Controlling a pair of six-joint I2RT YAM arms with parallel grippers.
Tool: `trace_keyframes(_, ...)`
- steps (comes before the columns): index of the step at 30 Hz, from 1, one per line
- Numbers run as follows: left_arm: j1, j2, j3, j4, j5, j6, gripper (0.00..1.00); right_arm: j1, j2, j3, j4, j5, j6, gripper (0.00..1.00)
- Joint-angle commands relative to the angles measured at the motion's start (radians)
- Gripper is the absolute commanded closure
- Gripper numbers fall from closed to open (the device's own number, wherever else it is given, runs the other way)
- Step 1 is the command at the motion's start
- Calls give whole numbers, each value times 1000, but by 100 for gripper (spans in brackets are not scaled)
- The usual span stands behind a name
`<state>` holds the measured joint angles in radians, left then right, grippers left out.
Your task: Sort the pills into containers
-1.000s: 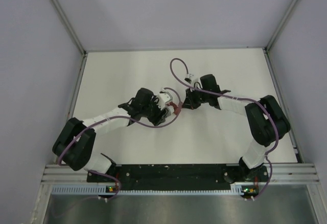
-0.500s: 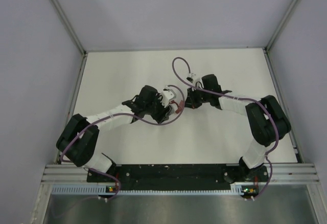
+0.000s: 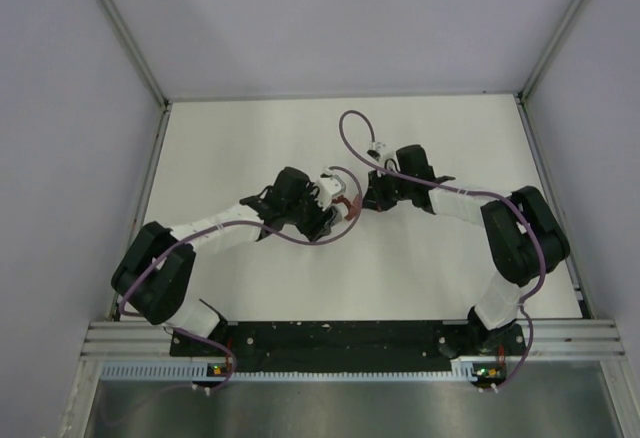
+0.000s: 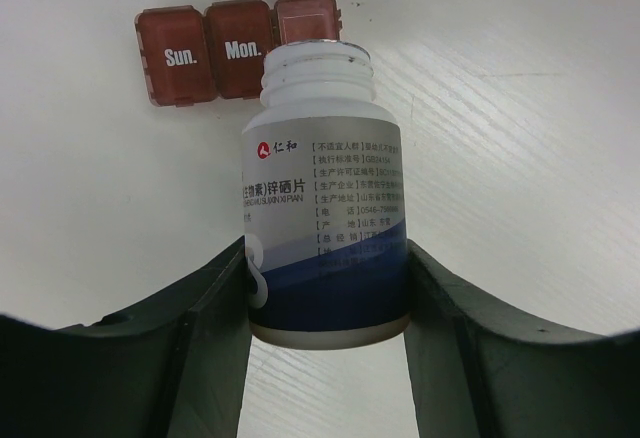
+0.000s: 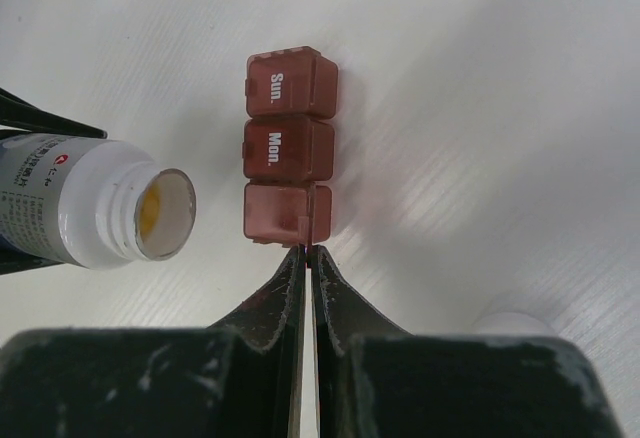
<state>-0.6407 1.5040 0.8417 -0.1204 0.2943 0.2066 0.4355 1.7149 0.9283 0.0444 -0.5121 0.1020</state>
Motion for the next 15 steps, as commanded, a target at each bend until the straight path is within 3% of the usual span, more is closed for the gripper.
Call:
trace_keyframes(1,-7,13,48,33,-7,-9,100,-4,-37,6,31,20,10,98)
trace_keyframes(15,-20,56,103,-1,-41,-50,100,-6,-38,-2,38,27,27,99)
